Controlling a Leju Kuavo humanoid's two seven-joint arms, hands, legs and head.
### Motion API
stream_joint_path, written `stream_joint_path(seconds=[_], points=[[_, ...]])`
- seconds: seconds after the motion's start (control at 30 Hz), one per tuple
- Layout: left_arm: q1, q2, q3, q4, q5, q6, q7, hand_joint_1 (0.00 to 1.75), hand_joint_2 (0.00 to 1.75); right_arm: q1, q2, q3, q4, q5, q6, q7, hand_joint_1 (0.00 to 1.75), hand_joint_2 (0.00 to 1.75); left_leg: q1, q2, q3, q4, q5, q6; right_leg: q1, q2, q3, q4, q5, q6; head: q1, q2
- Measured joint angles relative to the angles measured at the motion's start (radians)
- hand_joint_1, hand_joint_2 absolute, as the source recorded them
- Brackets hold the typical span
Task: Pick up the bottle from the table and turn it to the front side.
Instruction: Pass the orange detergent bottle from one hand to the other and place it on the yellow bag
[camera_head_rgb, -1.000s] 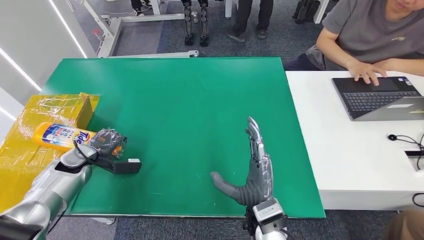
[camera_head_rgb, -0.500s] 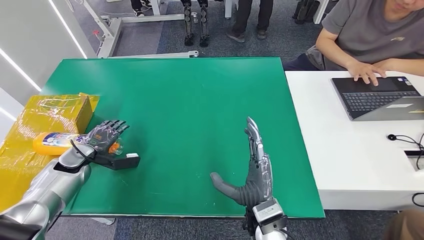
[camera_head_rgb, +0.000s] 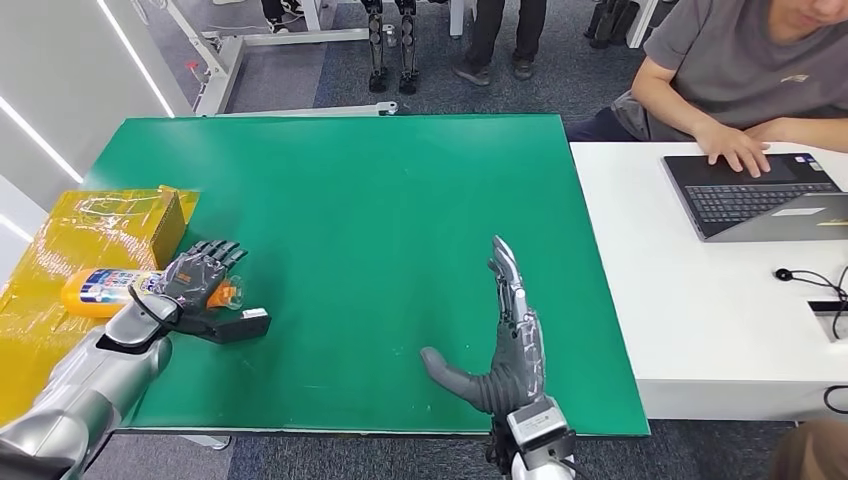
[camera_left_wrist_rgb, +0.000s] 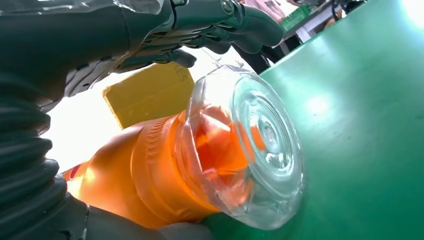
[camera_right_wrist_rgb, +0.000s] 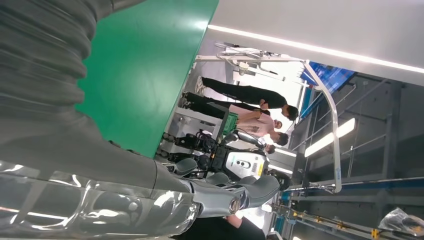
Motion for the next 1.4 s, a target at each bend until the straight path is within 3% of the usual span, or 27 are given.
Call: stream_joint_path(seconds=[0.4, 0.67, 0.83, 1.0, 1.23, 1.4], points=[[0.130, 0.039, 0.058, -0.124, 0.013, 0.068, 0.004, 0.00, 1.75, -0.018, -0.011, -0.002, 0.064, -0.067, 0.013, -0.027, 0.00, 1.75, 0.000, 0.001, 0.003, -0.001, -0.001, -0.001, 0.000, 0.001, 0.003, 0.000, 0.000, 0.000, 0.000, 0.000], [0.290, 0.106, 0.132, -0.328, 0.022, 0.070, -0.001, 0.00, 1.75, -0.044, -0.041, 0.018, 0.098, -0.142, -0.036, -0.027, 0.00, 1.75, 0.000, 0.001, 0.006, -0.002, -0.001, -0.001, 0.000, 0.001, 0.005, 0.000, -0.002, -0.002, 0.000, 0.000], [0.339, 0.117, 0.157, -0.426, 0.023, 0.073, -0.021, 0.00, 1.75, -0.064, -0.037, 0.027, 0.101, -0.129, -0.046, -0.011, 0.00, 1.75, 0.000, 0.000, 0.005, -0.002, 0.000, -0.002, 0.000, -0.001, 0.004, 0.000, -0.002, -0.003, 0.000, 0.000], [0.325, 0.107, 0.161, -0.454, 0.051, 0.109, -0.039, 0.00, 1.75, -0.074, -0.031, 0.027, 0.100, -0.114, -0.057, 0.000, 0.00, 1.75, 0.000, -0.001, 0.005, -0.002, 0.000, -0.002, 0.000, -0.001, 0.004, 0.000, -0.002, -0.003, 0.000, 0.000], [0.293, 0.069, 0.206, -0.516, 0.129, 0.275, -0.063, 0.00, 1.75, -0.073, -0.025, 0.027, 0.100, -0.104, -0.057, 0.000, 0.00, 1.75, 0.000, 0.000, 0.005, -0.001, 0.000, -0.002, 0.000, -0.001, 0.003, -0.001, -0.002, -0.003, 0.000, 0.000], [0.299, -0.029, 0.350, -0.656, 0.249, 0.297, -0.246, 0.00, 1.75, -0.072, -0.018, 0.027, 0.101, -0.102, -0.055, 0.001, 0.00, 1.75, 0.000, -0.001, 0.003, -0.001, 0.000, -0.002, 0.000, -0.001, 0.003, -0.001, -0.002, -0.003, 0.000, 0.000]])
